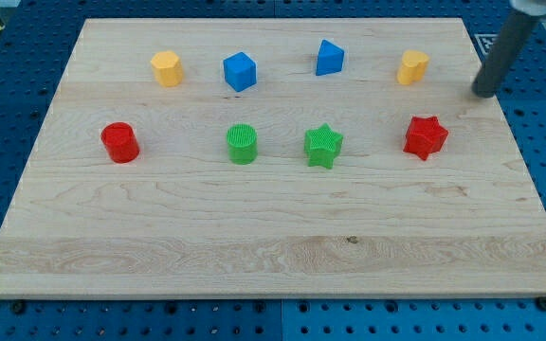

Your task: Move the red star to the bottom right

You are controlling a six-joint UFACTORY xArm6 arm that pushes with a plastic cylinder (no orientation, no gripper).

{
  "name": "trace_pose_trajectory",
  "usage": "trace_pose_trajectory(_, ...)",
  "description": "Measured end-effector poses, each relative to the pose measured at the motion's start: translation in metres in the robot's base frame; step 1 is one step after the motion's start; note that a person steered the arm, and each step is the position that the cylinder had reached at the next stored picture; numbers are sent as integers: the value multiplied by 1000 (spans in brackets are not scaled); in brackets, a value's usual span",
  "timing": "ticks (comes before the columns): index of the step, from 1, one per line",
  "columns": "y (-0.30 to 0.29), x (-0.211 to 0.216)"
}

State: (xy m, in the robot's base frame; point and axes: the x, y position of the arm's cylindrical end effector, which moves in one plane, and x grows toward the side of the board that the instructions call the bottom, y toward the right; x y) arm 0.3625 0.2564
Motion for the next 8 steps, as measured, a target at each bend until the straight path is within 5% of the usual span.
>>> trace_pose_trajectory(2,-99,23)
trace_pose_trajectory(5,21,109)
trace_pose_trajectory(8,-66,60)
